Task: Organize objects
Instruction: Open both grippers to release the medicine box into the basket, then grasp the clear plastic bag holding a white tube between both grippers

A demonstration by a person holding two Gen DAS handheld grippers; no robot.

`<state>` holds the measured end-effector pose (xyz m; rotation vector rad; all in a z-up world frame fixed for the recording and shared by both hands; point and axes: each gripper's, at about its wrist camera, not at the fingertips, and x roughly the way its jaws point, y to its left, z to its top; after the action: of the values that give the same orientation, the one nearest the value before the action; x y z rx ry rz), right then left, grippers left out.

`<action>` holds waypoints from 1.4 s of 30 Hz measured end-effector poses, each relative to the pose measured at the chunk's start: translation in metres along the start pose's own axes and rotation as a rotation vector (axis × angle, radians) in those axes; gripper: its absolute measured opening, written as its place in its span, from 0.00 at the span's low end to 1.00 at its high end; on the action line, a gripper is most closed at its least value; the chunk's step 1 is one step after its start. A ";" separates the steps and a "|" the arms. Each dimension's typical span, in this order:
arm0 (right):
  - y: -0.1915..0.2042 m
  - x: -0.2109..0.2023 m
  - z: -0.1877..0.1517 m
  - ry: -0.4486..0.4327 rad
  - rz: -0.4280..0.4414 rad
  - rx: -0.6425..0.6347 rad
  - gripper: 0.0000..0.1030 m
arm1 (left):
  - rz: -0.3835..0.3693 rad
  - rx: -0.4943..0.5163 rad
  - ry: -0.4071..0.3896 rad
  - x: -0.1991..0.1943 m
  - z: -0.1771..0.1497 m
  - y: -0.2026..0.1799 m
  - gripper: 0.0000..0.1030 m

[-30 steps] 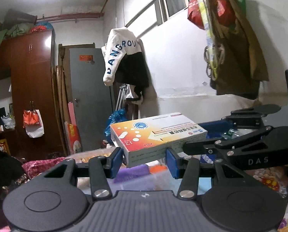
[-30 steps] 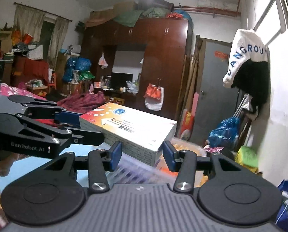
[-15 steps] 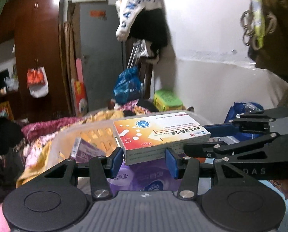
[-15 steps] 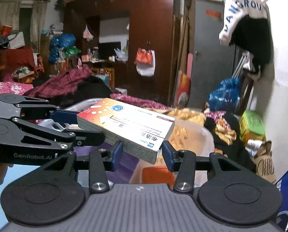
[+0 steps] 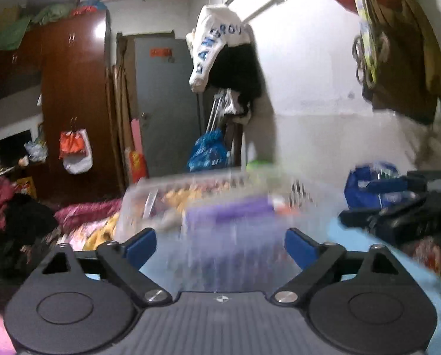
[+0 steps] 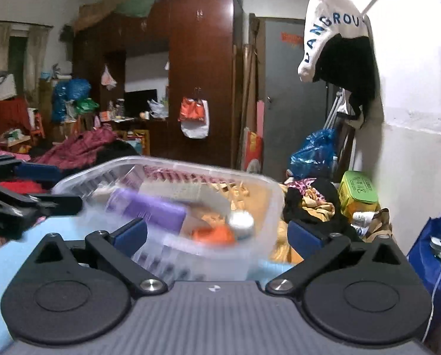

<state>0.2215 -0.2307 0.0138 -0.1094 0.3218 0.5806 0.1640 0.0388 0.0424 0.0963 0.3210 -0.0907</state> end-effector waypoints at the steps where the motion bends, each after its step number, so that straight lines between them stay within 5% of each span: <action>1: -0.002 -0.006 -0.010 0.013 0.016 0.027 1.00 | 0.009 -0.012 0.017 -0.009 -0.013 0.000 0.94; 7: -0.002 -0.011 -0.060 0.172 0.064 0.098 1.00 | -0.011 -0.103 0.124 -0.023 -0.071 0.011 0.93; 13: -0.008 -0.010 -0.073 0.177 0.116 0.144 0.98 | -0.014 -0.160 0.168 -0.014 -0.093 0.030 0.93; 29: 0.016 0.006 -0.086 0.247 0.119 0.025 0.58 | -0.029 -0.078 0.269 0.002 -0.102 0.007 0.89; 31: 0.021 0.006 -0.087 0.244 0.110 0.002 0.54 | -0.011 -0.052 0.269 0.002 -0.102 0.001 0.82; 33: 0.025 0.006 -0.087 0.244 0.100 -0.021 0.50 | -0.002 -0.049 0.256 0.001 -0.101 -0.002 0.60; 35: 0.027 0.005 -0.087 0.240 0.097 -0.029 0.47 | -0.015 -0.062 0.240 0.000 -0.101 -0.001 0.49; 42: 0.025 0.001 -0.089 0.225 0.101 -0.012 0.30 | -0.023 -0.074 0.202 -0.007 -0.106 0.002 0.36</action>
<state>0.1844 -0.2265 -0.0705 -0.1714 0.5442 0.6716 0.1250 0.0530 -0.0549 0.0280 0.5271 -0.0919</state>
